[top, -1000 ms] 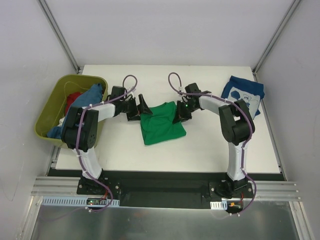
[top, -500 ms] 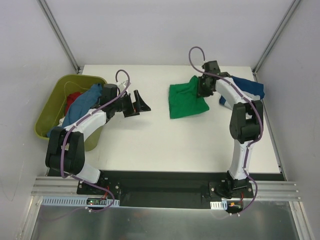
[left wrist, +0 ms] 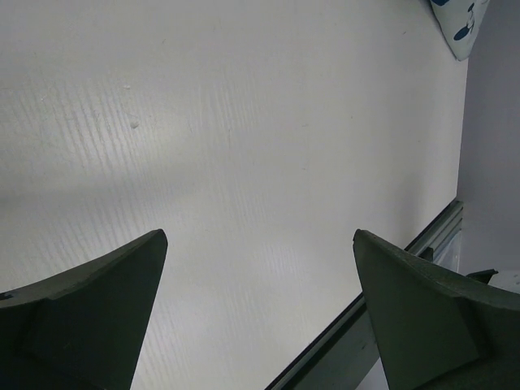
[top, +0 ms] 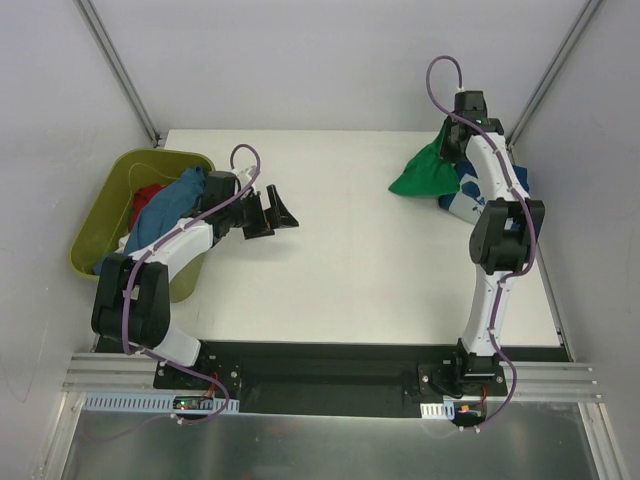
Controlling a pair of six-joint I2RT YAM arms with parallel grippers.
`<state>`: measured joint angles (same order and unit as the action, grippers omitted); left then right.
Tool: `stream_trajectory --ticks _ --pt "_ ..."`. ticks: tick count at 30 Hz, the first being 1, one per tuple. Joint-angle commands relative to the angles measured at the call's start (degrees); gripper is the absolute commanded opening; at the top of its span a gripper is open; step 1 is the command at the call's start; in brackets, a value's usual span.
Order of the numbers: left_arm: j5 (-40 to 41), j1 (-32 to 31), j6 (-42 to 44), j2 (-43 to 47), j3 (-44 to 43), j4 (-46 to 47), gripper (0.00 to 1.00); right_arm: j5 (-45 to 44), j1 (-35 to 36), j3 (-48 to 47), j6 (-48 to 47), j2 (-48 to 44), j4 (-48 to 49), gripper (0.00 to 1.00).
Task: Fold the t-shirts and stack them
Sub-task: Put the neatly folded tshirt into the corner of the board with the right arm
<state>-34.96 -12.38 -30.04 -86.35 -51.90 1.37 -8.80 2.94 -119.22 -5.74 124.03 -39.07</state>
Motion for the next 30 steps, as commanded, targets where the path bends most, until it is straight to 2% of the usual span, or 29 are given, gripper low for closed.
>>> stream_trajectory --ticks 1,11,21,25,30 --pt "0.86 -0.10 2.36 -0.14 -2.06 -1.10 0.99 -0.08 -2.14 -4.79 -2.00 -0.98 -1.89 0.01" --pt "1.21 -0.10 2.53 3.28 -2.07 -3.47 0.99 3.70 -5.49 -6.73 -2.08 -5.55 -2.41 0.01" --pt "0.68 -0.10 1.04 4.17 -2.24 -3.91 0.99 11.96 -9.35 -9.28 -1.38 -8.54 -3.73 0.01" --pt "1.12 -0.10 0.95 4.96 -1.98 -3.83 0.99 12.14 -9.62 -7.44 -1.91 -11.17 -3.47 0.01" --pt "0.95 -0.10 1.04 4.96 -1.54 -3.91 0.99 9.86 -10.93 -0.41 -3.49 -13.19 -1.89 0.01"
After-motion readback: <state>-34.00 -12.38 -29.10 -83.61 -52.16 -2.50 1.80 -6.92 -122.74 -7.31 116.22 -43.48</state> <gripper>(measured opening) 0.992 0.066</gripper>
